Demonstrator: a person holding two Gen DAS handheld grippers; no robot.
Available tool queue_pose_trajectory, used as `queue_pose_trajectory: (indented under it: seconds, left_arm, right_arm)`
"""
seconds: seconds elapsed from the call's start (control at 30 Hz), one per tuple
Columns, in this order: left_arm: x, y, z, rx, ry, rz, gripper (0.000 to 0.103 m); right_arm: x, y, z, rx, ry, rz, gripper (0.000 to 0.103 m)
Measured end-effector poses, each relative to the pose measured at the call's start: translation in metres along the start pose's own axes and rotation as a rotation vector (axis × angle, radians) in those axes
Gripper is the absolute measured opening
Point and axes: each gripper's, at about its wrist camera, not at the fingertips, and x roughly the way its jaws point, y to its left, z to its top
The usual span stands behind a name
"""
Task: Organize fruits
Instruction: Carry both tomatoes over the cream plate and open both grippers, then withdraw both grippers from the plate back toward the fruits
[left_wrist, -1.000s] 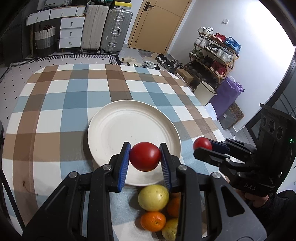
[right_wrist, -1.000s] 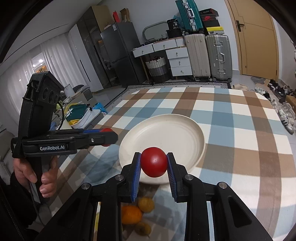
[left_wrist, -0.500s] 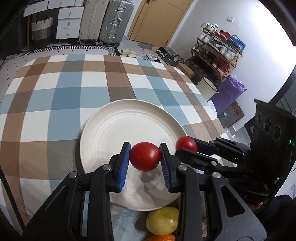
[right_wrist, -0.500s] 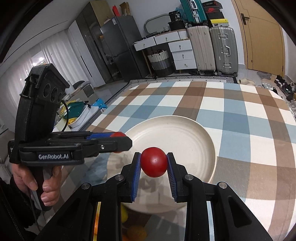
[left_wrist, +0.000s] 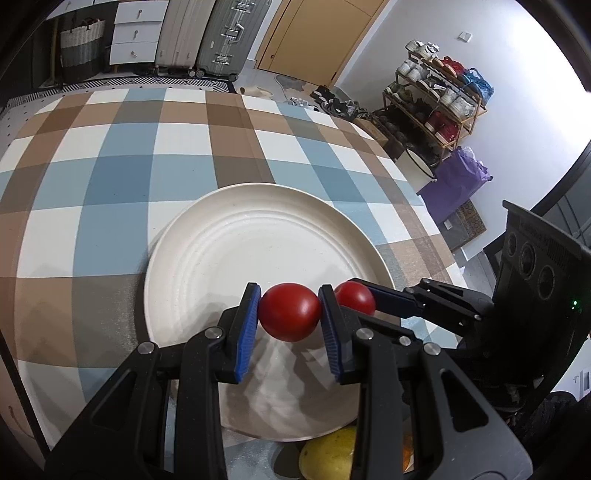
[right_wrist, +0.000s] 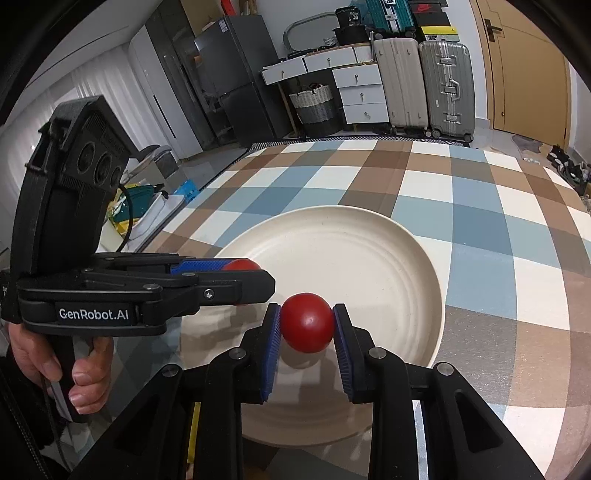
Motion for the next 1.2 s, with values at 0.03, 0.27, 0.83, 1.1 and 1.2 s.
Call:
queue_pose_trajectory:
  seconds: [0.03,0.27,0.83,1.1,1.2]
  left_arm:
    - [0.001,0.000,0.000,0.000,-0.001,-0.006,0.029]
    - [-0.009,-0.002,-0.001,-0.011,-0.024,-0.010,0.029]
    - [-0.084,-0.023,-0.032,0.002,-0.122,0.047,0.041]
    - [-0.122,-0.038,-0.056,0.018,-0.182,0.081,0.062]
    - [-0.132,-0.044,-0.065,0.022,-0.193,0.113,0.070]
  right_arm:
    - [0.000,0.000,0.000,0.000,-0.002,0.000,0.028]
    - [-0.014,-0.003,0.000,0.006,-0.037,-0.013,0.049]
    - [-0.087,0.010,-0.015,0.006,-0.163,-0.098,0.073]
    - [-0.121,0.030,-0.026,-0.033,-0.231,-0.123,0.084]
    - [-0.131,0.038,-0.030,-0.045,-0.249,-0.135,0.086]
